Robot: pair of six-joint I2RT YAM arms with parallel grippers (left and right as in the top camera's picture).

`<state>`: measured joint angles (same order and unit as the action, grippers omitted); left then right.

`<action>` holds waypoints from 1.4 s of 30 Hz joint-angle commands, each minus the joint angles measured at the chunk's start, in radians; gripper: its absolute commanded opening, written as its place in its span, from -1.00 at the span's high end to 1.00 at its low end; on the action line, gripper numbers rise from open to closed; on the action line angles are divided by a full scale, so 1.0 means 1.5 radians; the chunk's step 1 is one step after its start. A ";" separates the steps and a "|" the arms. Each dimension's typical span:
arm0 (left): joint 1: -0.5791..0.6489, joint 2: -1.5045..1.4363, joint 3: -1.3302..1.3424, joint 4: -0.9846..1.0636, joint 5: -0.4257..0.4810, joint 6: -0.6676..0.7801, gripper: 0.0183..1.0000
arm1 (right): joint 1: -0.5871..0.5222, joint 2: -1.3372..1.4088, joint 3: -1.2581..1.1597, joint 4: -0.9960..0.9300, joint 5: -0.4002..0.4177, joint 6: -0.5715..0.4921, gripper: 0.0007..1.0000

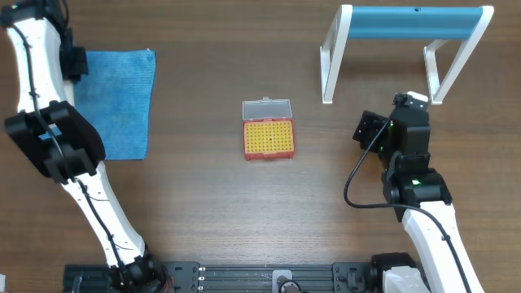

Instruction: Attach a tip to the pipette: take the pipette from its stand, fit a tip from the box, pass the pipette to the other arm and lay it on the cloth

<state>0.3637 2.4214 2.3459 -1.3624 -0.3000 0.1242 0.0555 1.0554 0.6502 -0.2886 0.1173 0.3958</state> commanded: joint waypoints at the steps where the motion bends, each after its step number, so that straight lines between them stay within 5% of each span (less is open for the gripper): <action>1: -0.022 0.012 0.016 0.055 0.056 0.119 0.98 | 0.051 -0.003 0.003 0.004 0.068 0.040 -0.69; 16: -0.019 0.104 0.014 0.066 0.155 0.120 0.98 | 0.083 -0.003 0.003 0.003 0.071 0.068 -0.69; 28: -0.020 0.114 0.014 0.079 0.156 0.115 0.98 | 0.083 -0.003 0.003 0.003 0.066 0.085 -0.69; 29: -0.020 0.114 0.014 0.080 0.156 0.113 0.74 | 0.083 -0.003 0.003 0.003 0.066 0.085 -0.69; 30: -0.020 0.114 0.014 0.080 0.156 0.113 0.27 | 0.083 -0.003 0.003 0.003 0.066 0.085 -0.69; 37: -0.020 0.114 0.014 0.079 0.156 0.107 0.12 | 0.083 -0.003 0.003 0.004 0.066 0.088 -0.69; 39: -0.020 0.112 0.018 0.076 0.155 0.081 -0.26 | 0.083 -0.003 0.003 0.004 0.066 0.088 -0.69; 40: -0.020 0.111 0.023 0.070 0.152 0.069 -0.64 | 0.083 -0.003 0.003 0.004 0.066 0.088 -0.69; 42: -0.020 0.104 0.061 0.031 0.148 0.044 -0.75 | 0.083 -0.003 0.003 0.004 0.067 0.088 -0.69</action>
<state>0.3309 2.5752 2.3539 -1.2644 -0.0807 0.2573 0.1722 1.0554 0.6502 -0.2878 0.2073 0.5121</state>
